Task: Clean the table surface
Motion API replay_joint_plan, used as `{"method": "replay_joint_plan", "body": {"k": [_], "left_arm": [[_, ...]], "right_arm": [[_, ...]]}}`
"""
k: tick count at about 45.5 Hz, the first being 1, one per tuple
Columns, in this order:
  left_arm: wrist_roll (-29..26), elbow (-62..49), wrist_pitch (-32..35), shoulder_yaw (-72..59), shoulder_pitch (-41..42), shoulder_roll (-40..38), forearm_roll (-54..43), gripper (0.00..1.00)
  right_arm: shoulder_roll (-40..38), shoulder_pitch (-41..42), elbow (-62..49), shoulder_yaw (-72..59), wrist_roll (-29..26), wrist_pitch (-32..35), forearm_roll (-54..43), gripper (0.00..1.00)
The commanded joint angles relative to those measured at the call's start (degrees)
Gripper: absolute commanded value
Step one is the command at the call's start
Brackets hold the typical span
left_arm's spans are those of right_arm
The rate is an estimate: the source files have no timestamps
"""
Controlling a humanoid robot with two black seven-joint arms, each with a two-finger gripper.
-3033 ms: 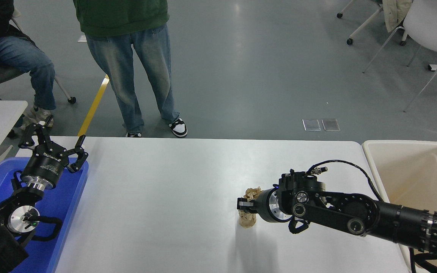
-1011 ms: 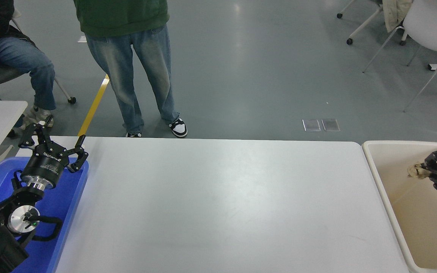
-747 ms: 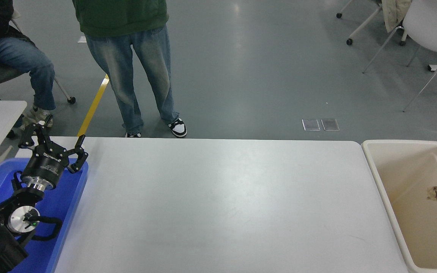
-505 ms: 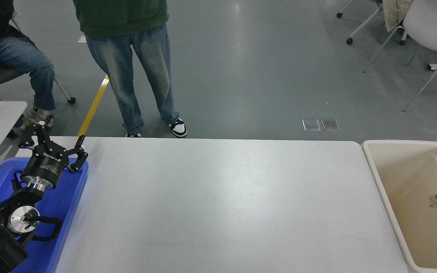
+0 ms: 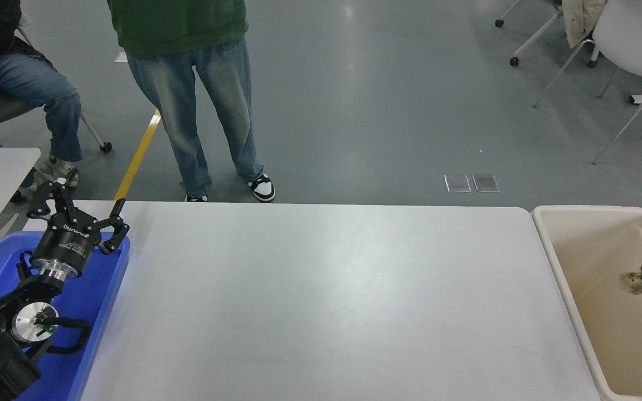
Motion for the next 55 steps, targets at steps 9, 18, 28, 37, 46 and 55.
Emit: {"method": "replay_joint_plan", "body": {"k": [9,18,28,37,46,55], "left_arm": [[0.0,-0.08,-0.01,-0.07,0.0,0.0,0.0,1.0],[0.0,0.01,-0.01,0.02,0.0,0.0,0.0,1.0],[0.0,-0.08,-0.01,0.02,0.0,0.0,0.0,1.0],[0.0,0.01,-0.01,-0.07,0.0,0.0,0.0,1.0],[0.0,0.01,0.08,0.02,0.0,0.0,0.0,1.0],[-0.09,0.01,0.26,0.02,0.09,0.0,0.0,1.0]], "right_arm": [[1.14,0.94,-0.5,-0.27,3.33,-1.39,1.39,0.01],[1.23,1.91,-1.46,-0.36,3.33,-4.03,3.67,1.0],[1.23,1.91,-1.64,-0.45,3.33,-4.03,3.85,1.0],[0.96,0.94,-2.16,-0.27,3.24,-4.03,3.85,1.0],[1.05,-1.96,-4.28,-0.09,3.16,-4.03,6.22,1.0],[0.17,-2.84,-4.45,-0.09,3.16,-4.03,15.09,1.0]]}}
